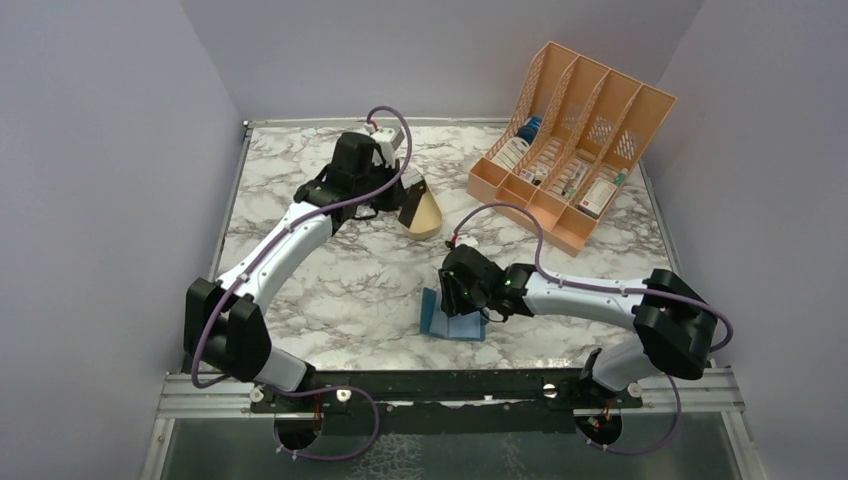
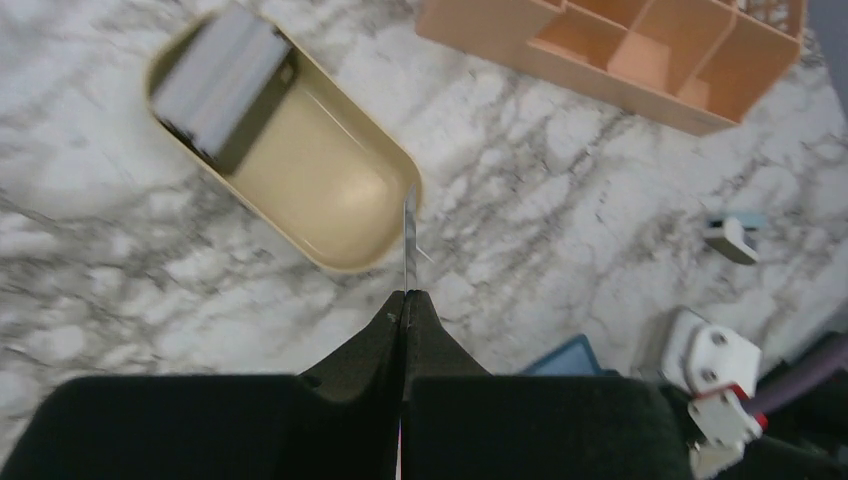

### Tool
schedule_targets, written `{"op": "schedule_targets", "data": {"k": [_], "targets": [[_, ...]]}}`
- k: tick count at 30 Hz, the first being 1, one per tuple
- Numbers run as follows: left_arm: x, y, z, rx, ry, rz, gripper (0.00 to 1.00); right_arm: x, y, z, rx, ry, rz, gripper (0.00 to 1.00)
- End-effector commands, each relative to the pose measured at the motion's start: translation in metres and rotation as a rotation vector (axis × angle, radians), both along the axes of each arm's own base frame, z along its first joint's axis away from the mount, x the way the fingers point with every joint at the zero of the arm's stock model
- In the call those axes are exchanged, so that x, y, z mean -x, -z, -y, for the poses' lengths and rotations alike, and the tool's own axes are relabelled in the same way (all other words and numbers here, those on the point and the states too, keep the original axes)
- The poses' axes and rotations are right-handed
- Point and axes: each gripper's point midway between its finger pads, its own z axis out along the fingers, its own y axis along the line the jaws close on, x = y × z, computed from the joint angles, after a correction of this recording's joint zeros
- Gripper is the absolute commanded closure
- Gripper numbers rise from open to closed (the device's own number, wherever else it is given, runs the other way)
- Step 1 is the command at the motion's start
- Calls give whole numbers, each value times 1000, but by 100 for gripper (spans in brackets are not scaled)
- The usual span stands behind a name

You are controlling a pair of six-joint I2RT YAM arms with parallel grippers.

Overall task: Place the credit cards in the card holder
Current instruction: Pick up the credit card from the storage box, then insert the credit card into the card holder.

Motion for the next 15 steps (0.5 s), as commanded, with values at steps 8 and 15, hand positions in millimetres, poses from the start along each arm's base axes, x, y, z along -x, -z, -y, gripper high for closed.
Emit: {"op": "schedule_targets", "data": {"k": [8,15], "targets": [[127,23,33,441,55,-378,100,-6,1,-23,-121,-71,-26,74],[171,60,32,513,-37,-508,100,-16,7,-24,-127,-68,-44,78]]}}
